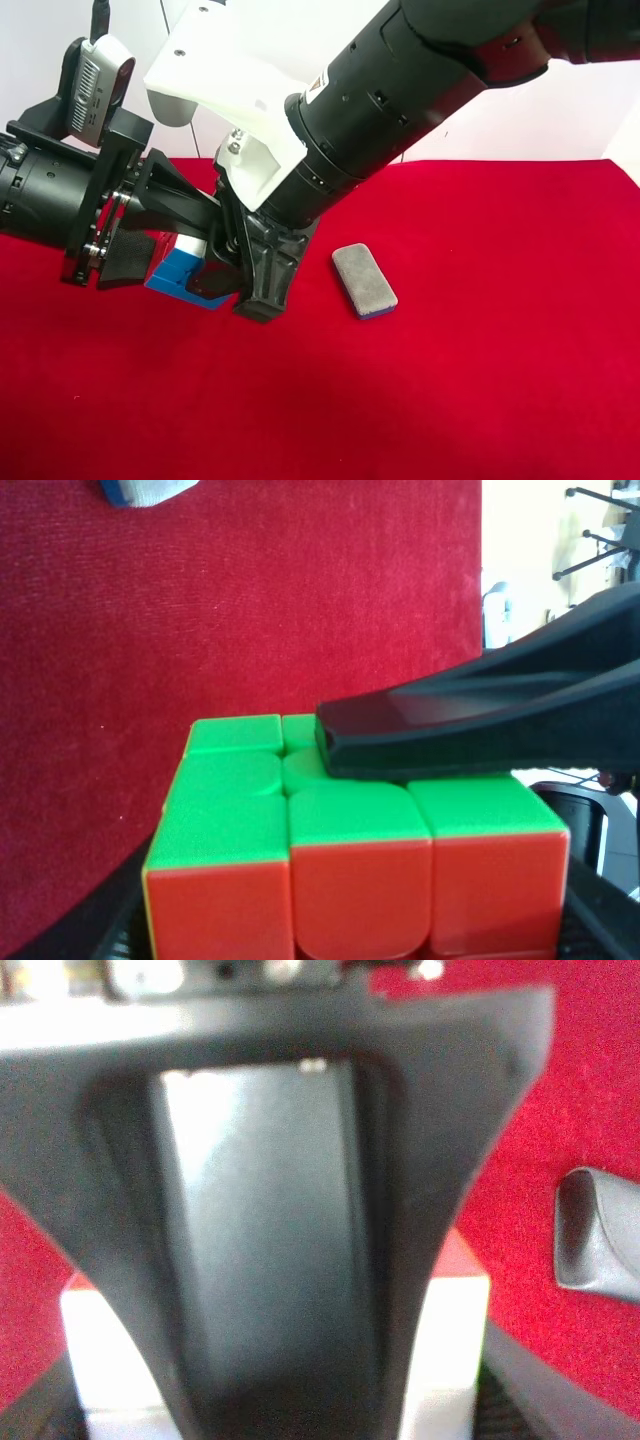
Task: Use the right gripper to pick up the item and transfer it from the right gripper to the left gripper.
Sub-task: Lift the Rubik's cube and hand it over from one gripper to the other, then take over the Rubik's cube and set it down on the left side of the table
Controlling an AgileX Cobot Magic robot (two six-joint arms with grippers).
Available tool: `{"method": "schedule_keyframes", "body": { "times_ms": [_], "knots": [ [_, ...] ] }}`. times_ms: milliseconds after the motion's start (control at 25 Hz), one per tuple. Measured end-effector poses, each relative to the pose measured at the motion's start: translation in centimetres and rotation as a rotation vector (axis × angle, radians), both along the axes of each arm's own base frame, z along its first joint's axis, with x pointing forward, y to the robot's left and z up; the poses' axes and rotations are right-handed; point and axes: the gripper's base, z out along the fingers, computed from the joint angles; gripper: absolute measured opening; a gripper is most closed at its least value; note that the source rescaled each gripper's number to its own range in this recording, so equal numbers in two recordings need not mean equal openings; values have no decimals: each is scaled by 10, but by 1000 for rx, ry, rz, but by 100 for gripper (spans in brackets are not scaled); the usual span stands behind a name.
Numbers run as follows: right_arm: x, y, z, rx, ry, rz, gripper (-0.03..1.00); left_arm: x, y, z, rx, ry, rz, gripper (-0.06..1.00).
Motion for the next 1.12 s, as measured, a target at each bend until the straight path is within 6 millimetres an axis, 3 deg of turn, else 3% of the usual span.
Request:
{"method": "schedule_keyframes", "body": {
  "times_ms": [400, 440, 480, 520, 600, 640, 840, 1120],
  "knots": [
    [0, 0, 0, 0, -1, 0, 2, 0, 0, 0, -1, 3, -6, 3],
    [0, 0, 0, 4, 3, -7, 14, -1, 0, 0, -3, 6, -12, 3],
    [1, 1, 1, 13, 5, -23, 47, -2, -1, 0, -5, 10, -18, 3],
    [2, 1, 1, 21, 8, -39, 69, -2, -1, 0, -7, 11, -20, 3],
    [2, 1, 1, 26, 18, -55, 88, -2, -1, 0, -7, 11, -20, 3],
    [2, 1, 1, 25, 19, -58, 92, -2, -1, 0, -7, 11, -20, 3],
    [2, -3, 2, -11, -6, -42, 99, -2, -1, 0, -7, 11, -20, 3],
    [-12, -24, 28, -32, 2, -86, 100, -2, -1, 0, -7, 11, -20, 3]
  ]
}}
